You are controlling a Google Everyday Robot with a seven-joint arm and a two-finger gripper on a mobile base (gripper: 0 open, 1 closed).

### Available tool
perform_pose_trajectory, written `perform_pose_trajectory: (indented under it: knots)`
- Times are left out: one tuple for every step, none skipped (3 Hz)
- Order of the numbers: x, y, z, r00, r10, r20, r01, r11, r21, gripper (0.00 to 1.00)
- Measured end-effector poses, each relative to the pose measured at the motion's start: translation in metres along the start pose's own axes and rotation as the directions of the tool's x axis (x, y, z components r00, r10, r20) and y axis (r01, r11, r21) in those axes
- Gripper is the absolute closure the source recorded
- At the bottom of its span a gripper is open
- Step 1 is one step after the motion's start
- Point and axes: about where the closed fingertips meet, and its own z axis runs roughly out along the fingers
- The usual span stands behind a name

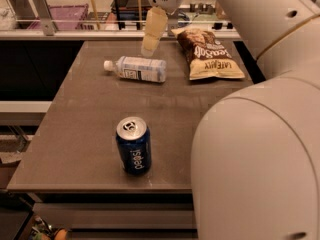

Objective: Pick blue plastic bottle

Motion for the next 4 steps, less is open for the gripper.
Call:
perform_pose_trajectory:
  knots:
    - [-0.014,0.004,0.028,0.999,-0.022,-0.027,0.021,0.9986,-0.048,0.00]
    - [-0.027,0.009,0.056,0.998,-0.039,-0.049,0.035,0.9953,-0.090,0.00]
    - [-0.036,0.013,0.080,0.997,-0.048,-0.064,0.040,0.9919,-0.120,0.00]
    - [-0.040,0.016,0.094,0.996,-0.046,-0.076,0.035,0.9897,-0.139,0.00]
